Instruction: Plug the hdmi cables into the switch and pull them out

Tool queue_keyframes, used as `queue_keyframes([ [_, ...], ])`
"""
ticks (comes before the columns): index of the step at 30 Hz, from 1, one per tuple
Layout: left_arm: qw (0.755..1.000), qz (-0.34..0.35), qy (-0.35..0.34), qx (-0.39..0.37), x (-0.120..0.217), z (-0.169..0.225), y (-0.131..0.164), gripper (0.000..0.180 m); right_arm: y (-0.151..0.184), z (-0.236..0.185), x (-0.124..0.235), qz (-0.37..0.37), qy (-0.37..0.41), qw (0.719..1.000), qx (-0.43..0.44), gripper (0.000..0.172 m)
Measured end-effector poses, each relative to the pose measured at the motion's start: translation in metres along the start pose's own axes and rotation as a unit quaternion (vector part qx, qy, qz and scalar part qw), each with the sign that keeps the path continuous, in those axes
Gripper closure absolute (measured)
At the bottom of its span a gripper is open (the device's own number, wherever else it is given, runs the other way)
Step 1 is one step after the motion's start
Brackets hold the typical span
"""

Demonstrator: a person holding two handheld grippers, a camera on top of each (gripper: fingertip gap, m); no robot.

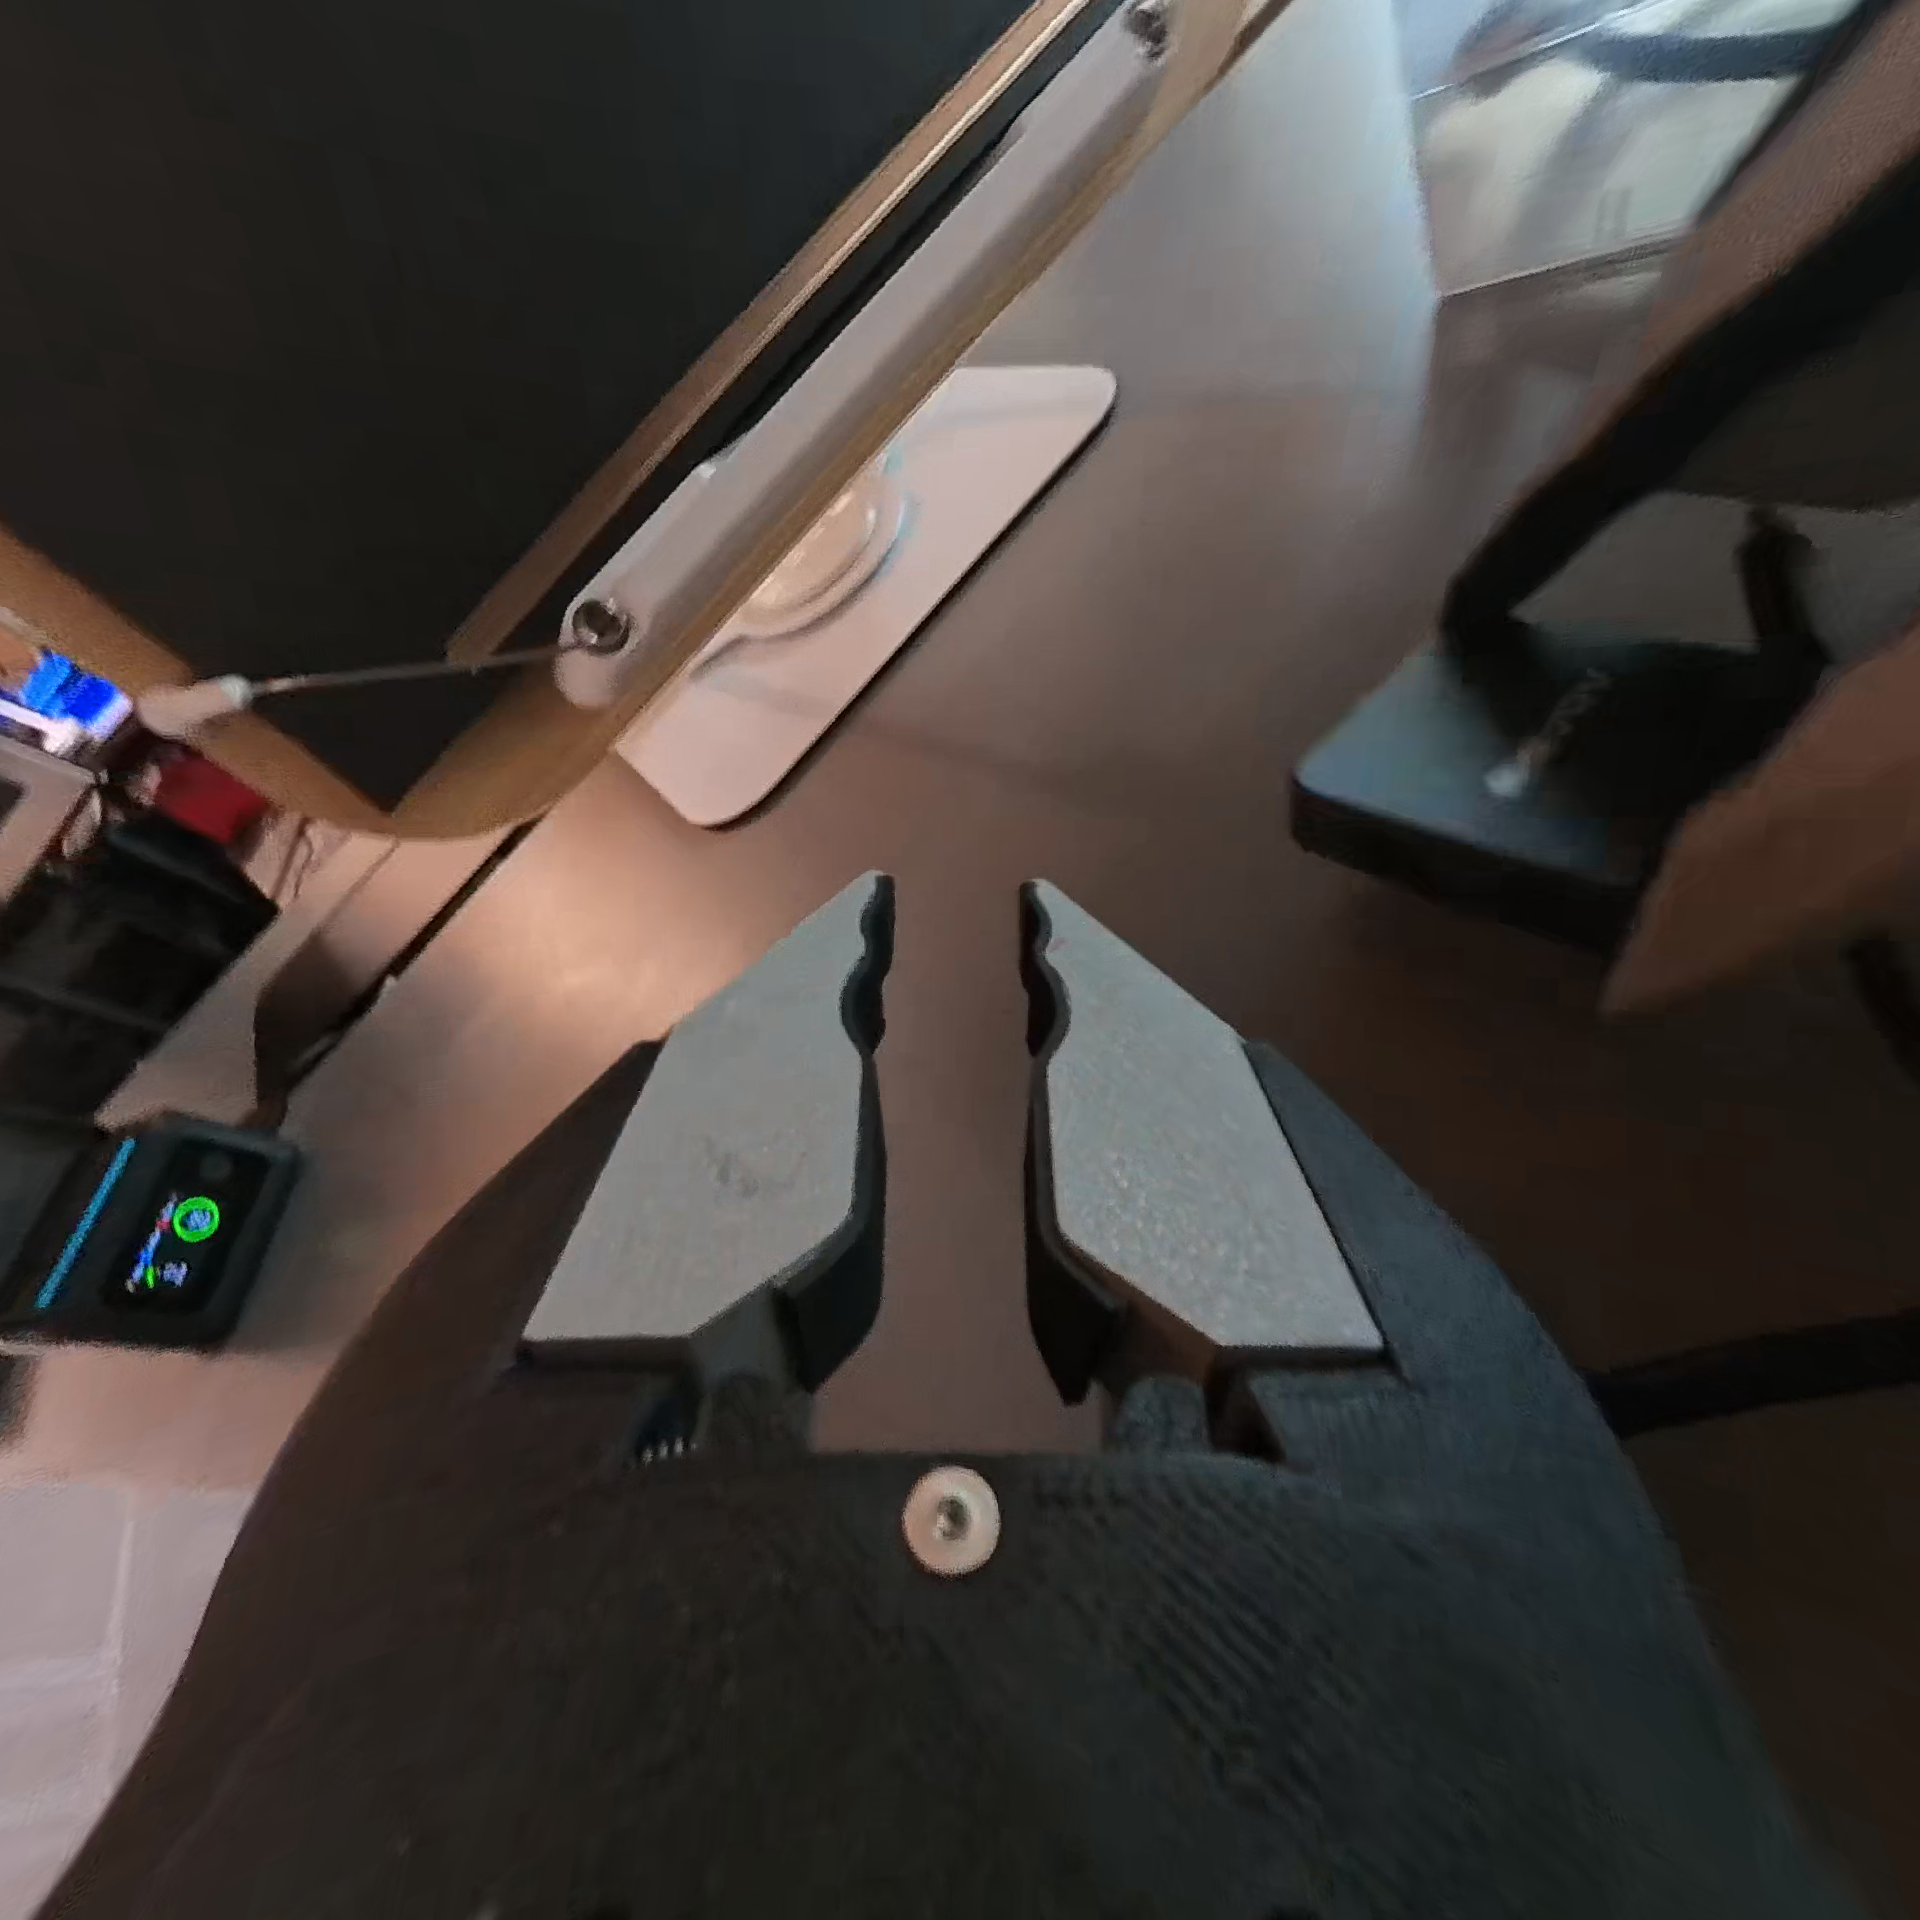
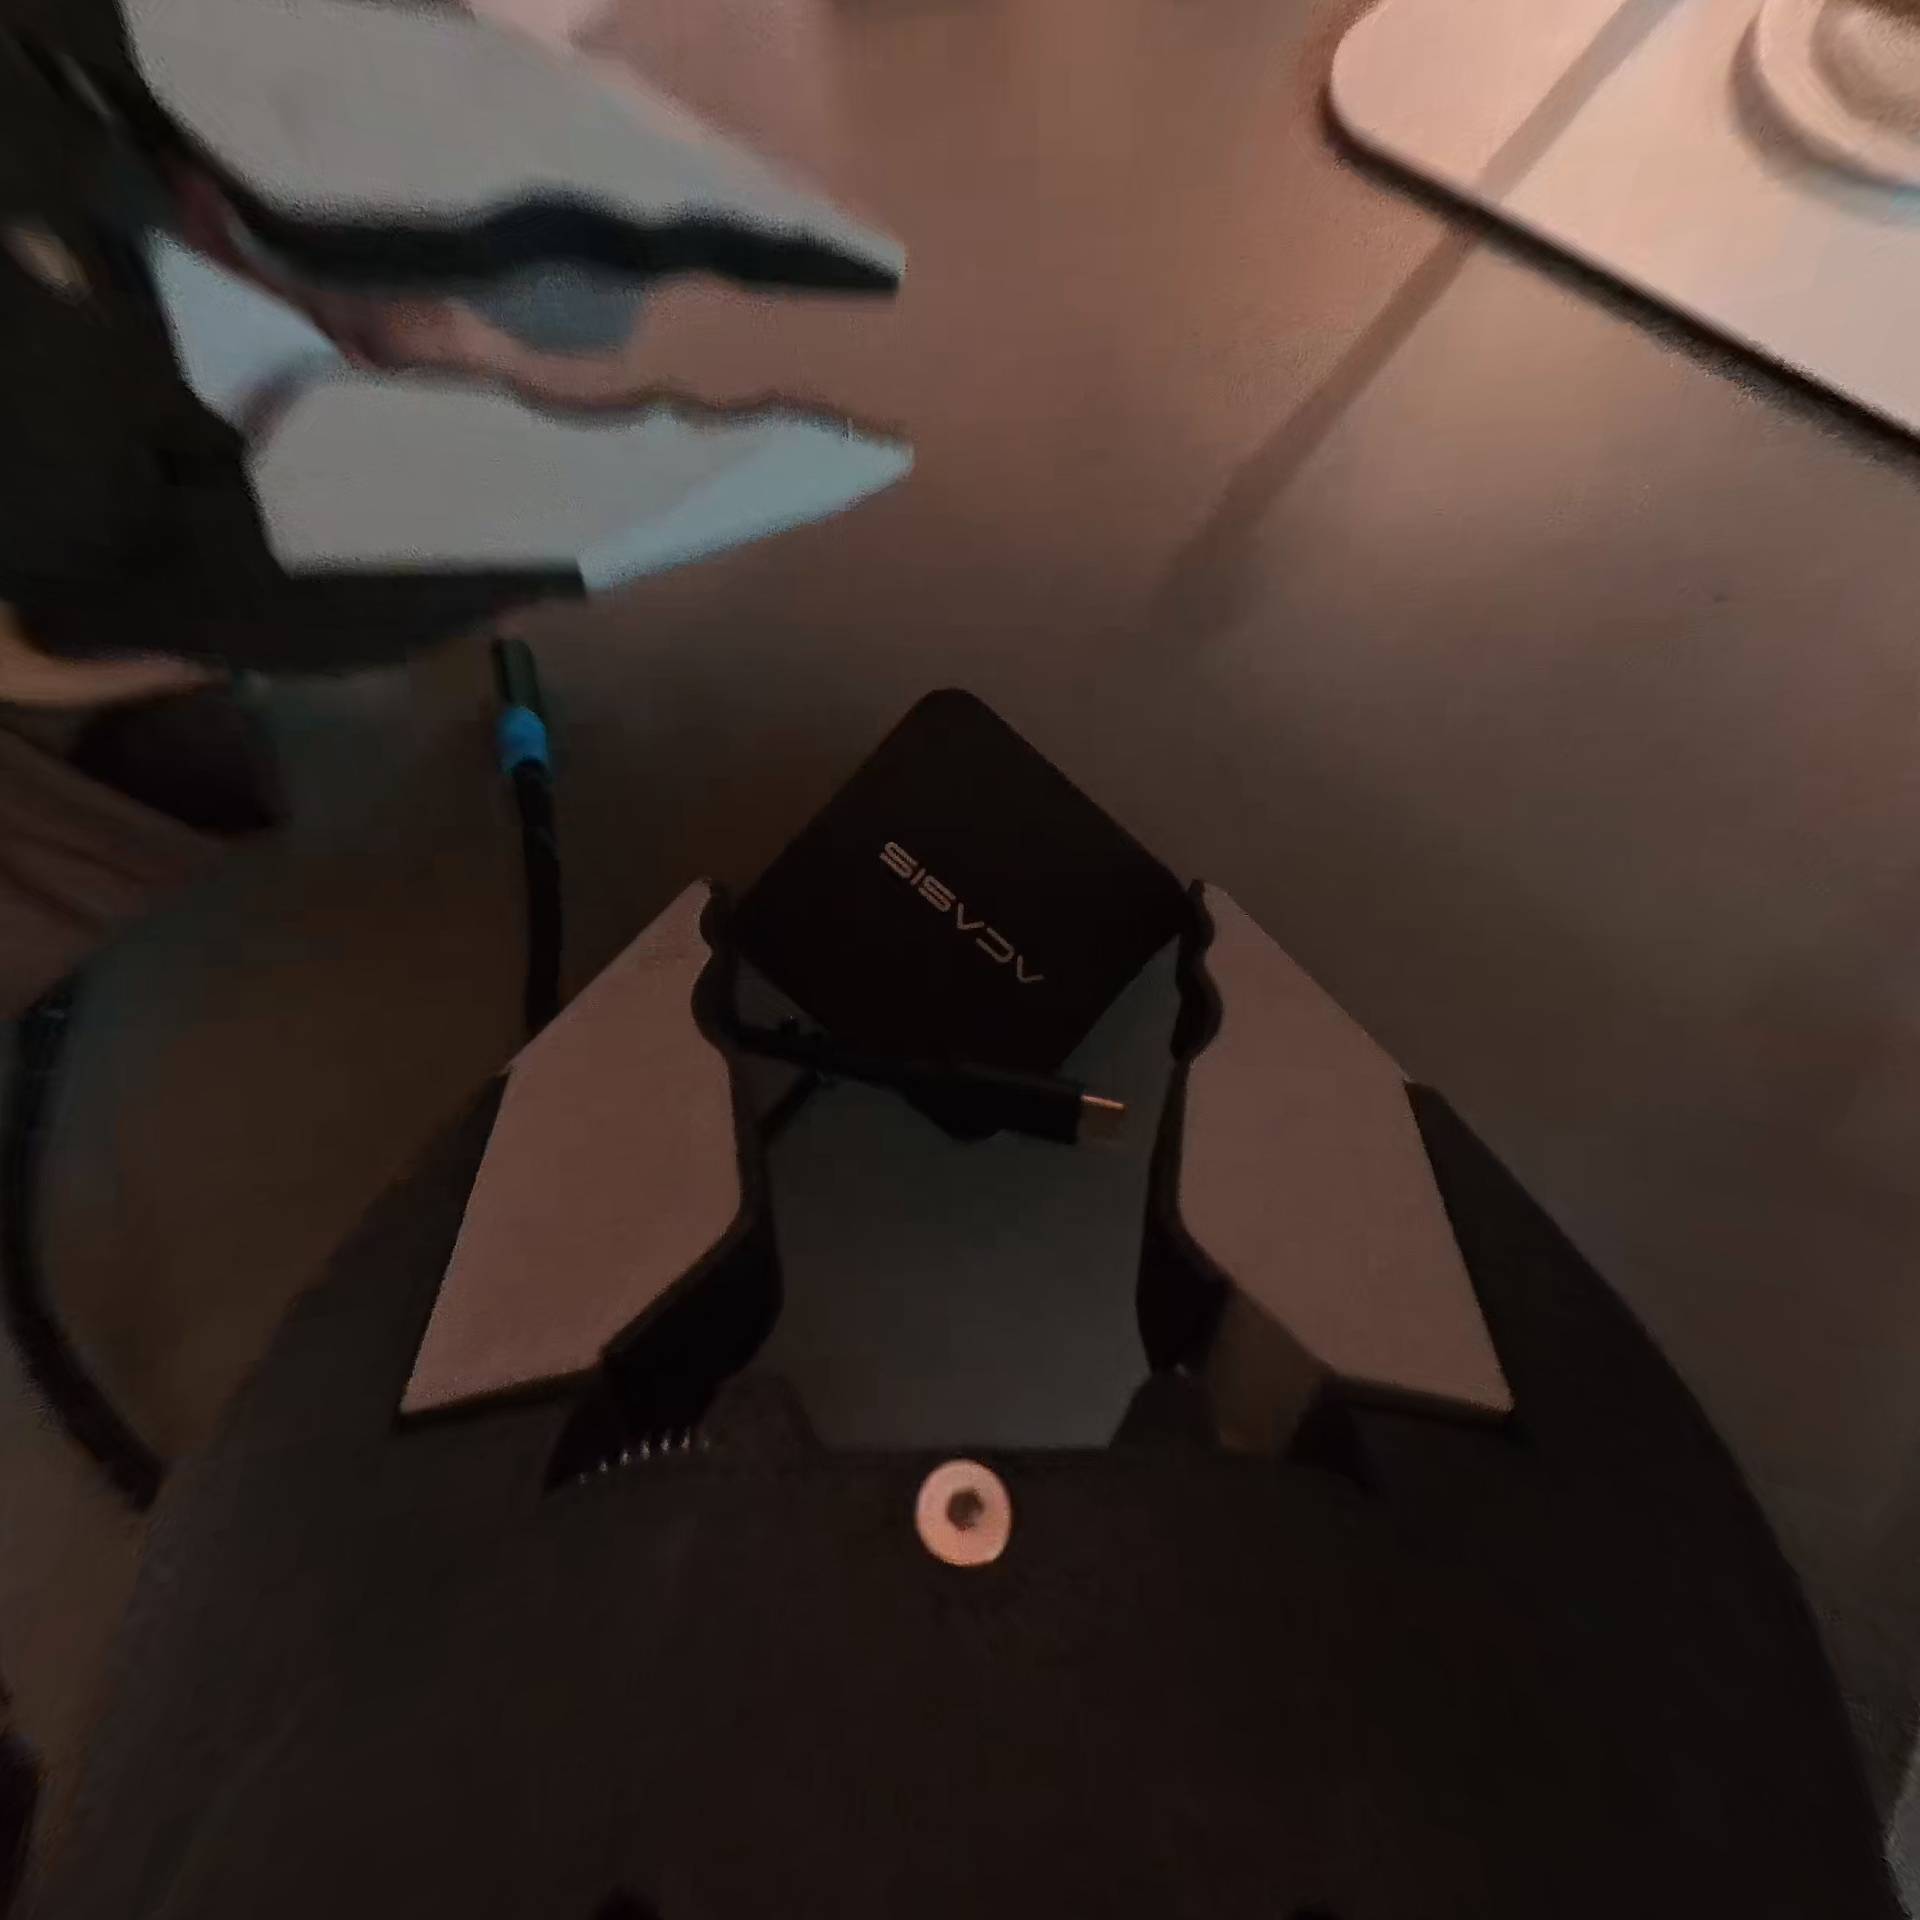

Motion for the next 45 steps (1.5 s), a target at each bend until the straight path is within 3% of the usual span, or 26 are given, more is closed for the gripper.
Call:
queue_keyframes([
  [5,0.997,0.050,0.002,-0.058,0.006,0.011,-0.006,0.130,-0.008,0.014,0.038,0.139,-0.102,0.984,-0.041,0.089],
  [8,0.986,0.108,0.010,-0.124,0.017,0.026,-0.012,0.124,-0.008,0.019,0.048,0.164,-0.164,0.972,-0.045,0.088],
  [11,0.975,0.149,0.027,-0.161,0.026,0.039,-0.018,0.127,-0.007,0.021,0.050,0.156,-0.199,0.967,-0.019,0.088],
  [17,0.966,0.207,0.085,-0.131,0.040,0.039,-0.024,0.125,-0.004,0.002,0.043,0.095,-0.258,0.960,0.048,0.089],
  [19,0.955,0.224,0.133,-0.141,0.046,0.045,-0.023,0.143,-0.003,-0.004,0.040,0.078,-0.273,0.956,0.068,0.089],
  [25,0.952,0.229,0.136,-0.149,0.048,0.040,-0.026,0.155,-0.003,0.001,0.045,0.097,-0.306,0.946,0.051,0.089],
  [28,0.958,0.194,0.124,-0.169,0.044,0.039,-0.027,0.156,-0.002,0.005,0.044,0.096,-0.287,0.952,0.048,0.091],
  [33,0.972,0.132,0.088,-0.173,0.030,0.033,-0.022,0.158,-0.002,0.017,0.041,0.103,-0.189,0.976,0.033,0.091],
  [36,0.978,0.106,0.053,-0.174,0.026,0.028,-0.019,0.159,-0.002,0.021,0.043,0.119,-0.149,0.981,0.032,0.102],
  [41,0.983,0.078,0.034,-0.163,0.021,0.024,-0.017,0.164,-0.005,0.012,0.047,0.142,-0.092,0.981,0.091,0.113],
  [45,0.982,0.081,0.040,-0.164,0.022,0.024,-0.016,0.167,-0.006,-0.002,0.041,0.126,-0.015,0.979,0.163,0.109],
])
Point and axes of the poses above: each gripper's, where its closed fingertips meet, x back along the fingers, y out of its underside, z = x × y across the jaws, the point moved 10 cm from there along x, back along the fingers, and after that the axes turned 6 degrees about -z, right-handed, at the moved point
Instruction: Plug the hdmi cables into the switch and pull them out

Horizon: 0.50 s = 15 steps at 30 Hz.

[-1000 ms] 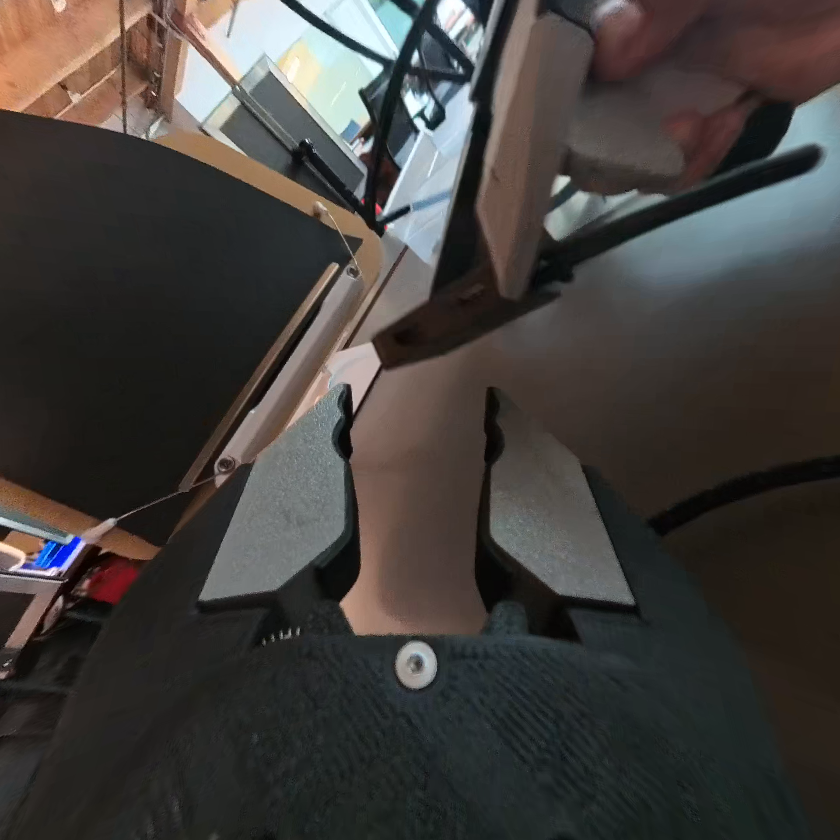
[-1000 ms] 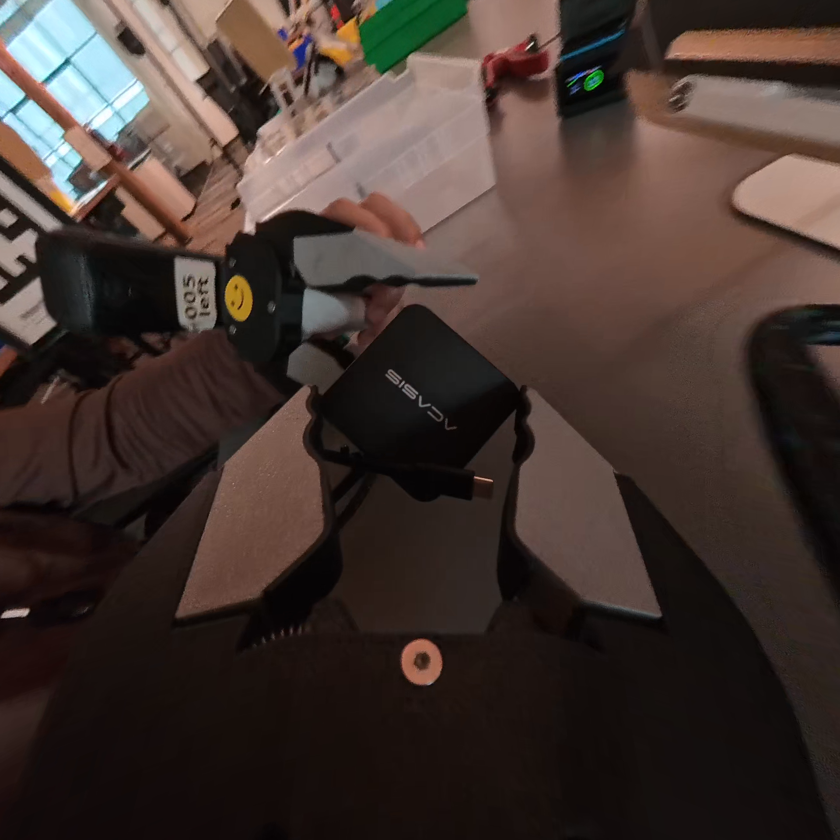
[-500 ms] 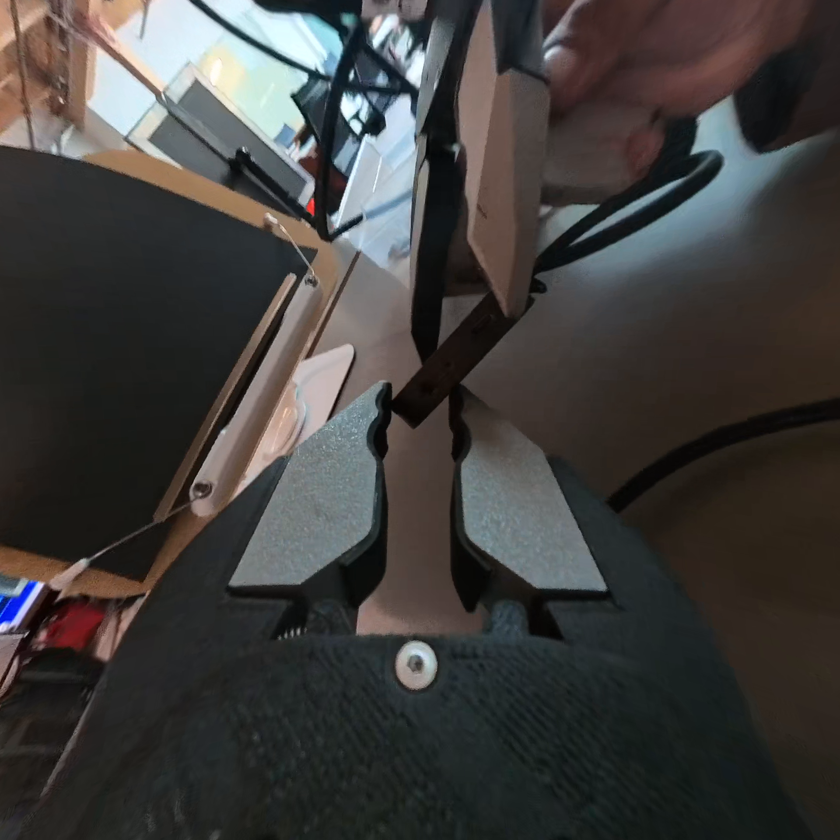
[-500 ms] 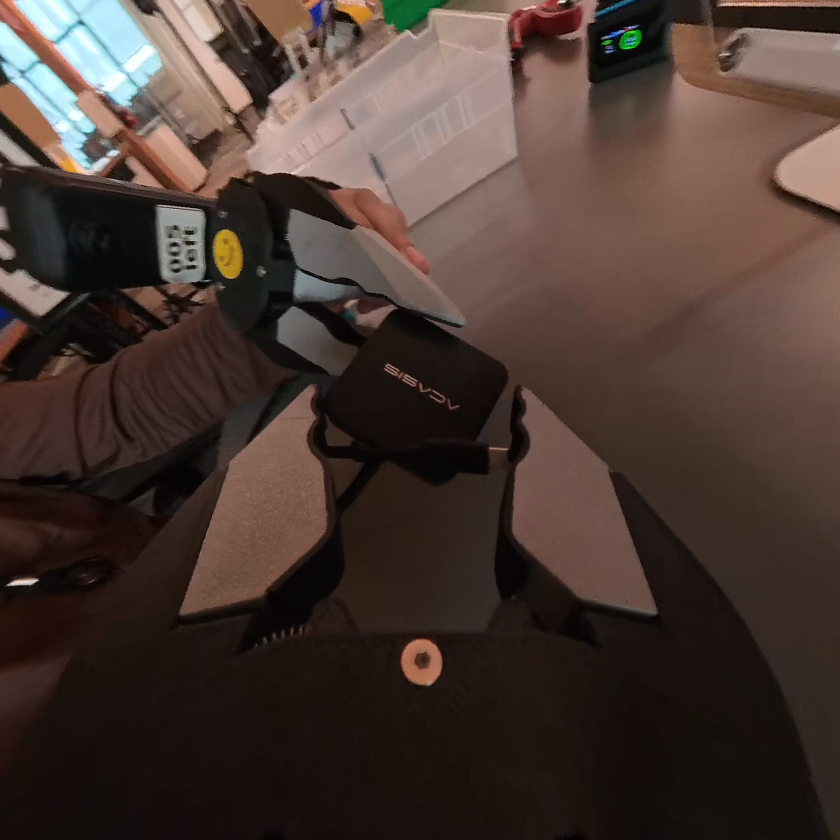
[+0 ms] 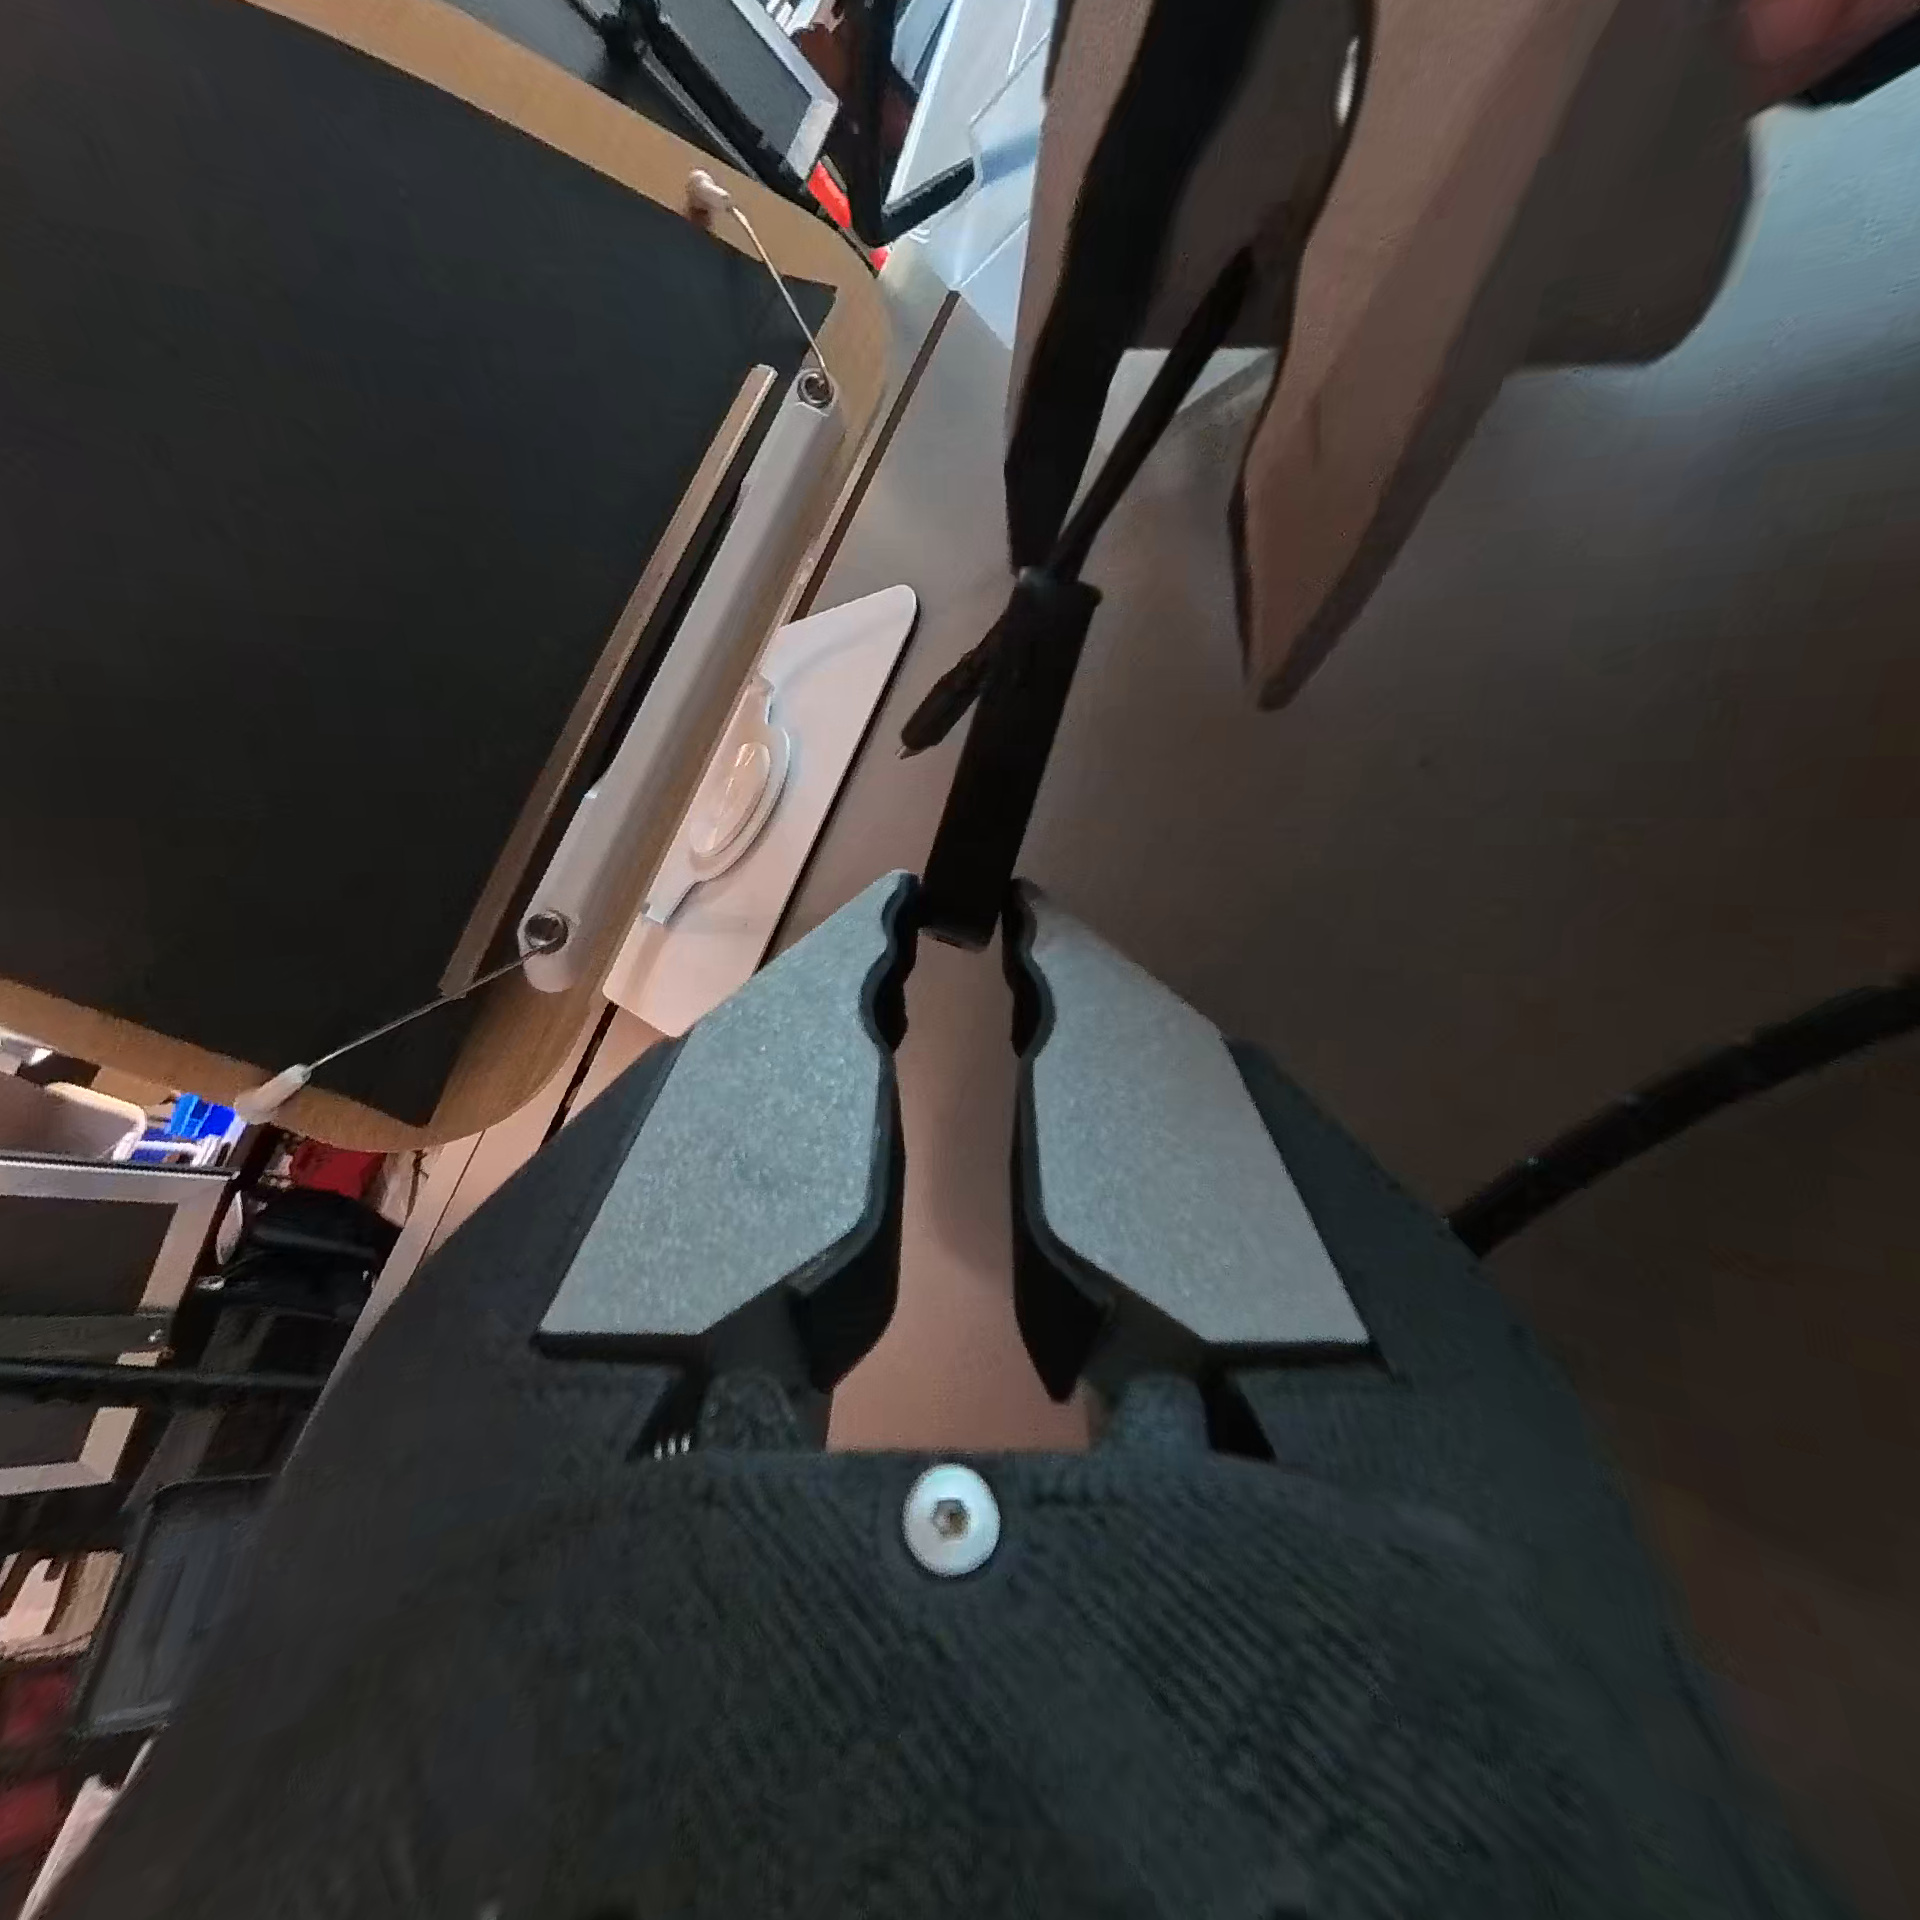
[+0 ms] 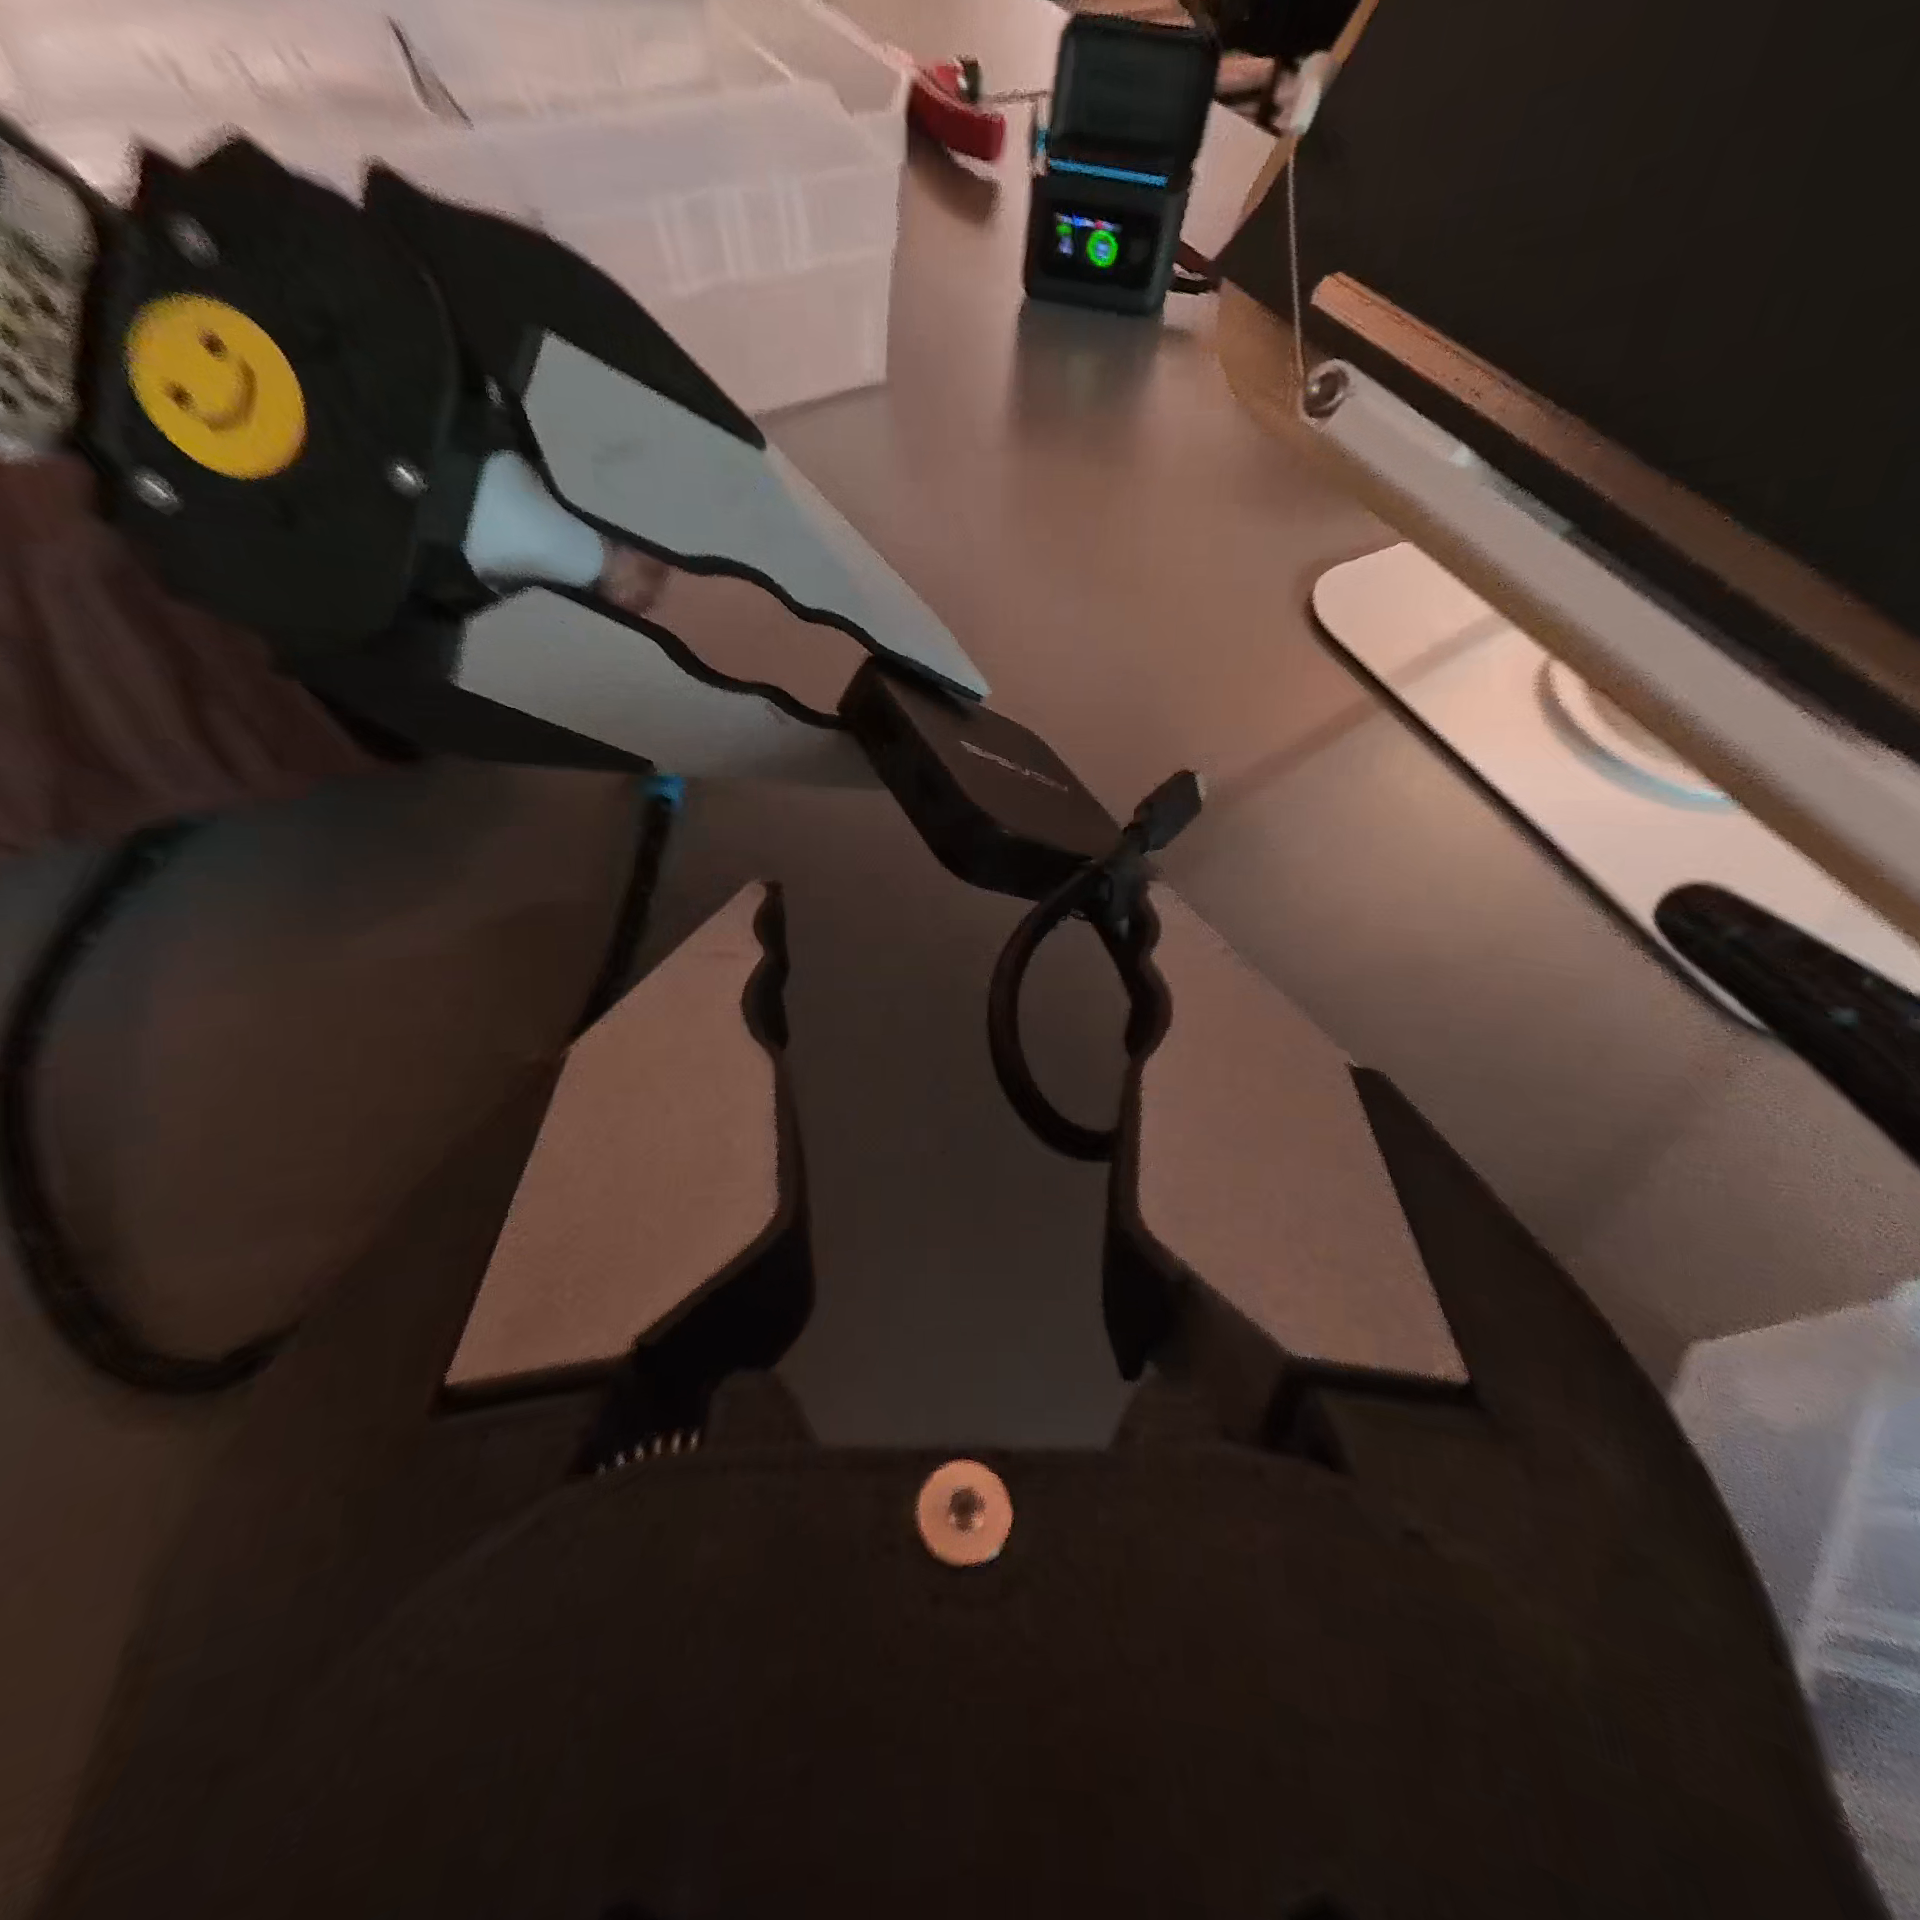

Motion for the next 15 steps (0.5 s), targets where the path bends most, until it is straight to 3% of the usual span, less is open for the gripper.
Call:
queue_keyframes([
  [6,0.998,0.046,0.035,-0.035,0.006,0.011,-0.011,0.168,0.007,-0.007,-0.017,-0.080,0.139,0.981,0.109,0.128],
  [8,0.997,0.052,0.044,-0.045,0.007,0.014,-0.013,0.168,0.009,-0.010,-0.020,-0.103,0.173,0.969,0.146,0.143],
  [15,0.993,0.104,0.059,-0.011,0.013,0.014,-0.011,0.168,0.011,-0.012,-0.019,-0.094,0.163,0.963,0.191,0.147],
])
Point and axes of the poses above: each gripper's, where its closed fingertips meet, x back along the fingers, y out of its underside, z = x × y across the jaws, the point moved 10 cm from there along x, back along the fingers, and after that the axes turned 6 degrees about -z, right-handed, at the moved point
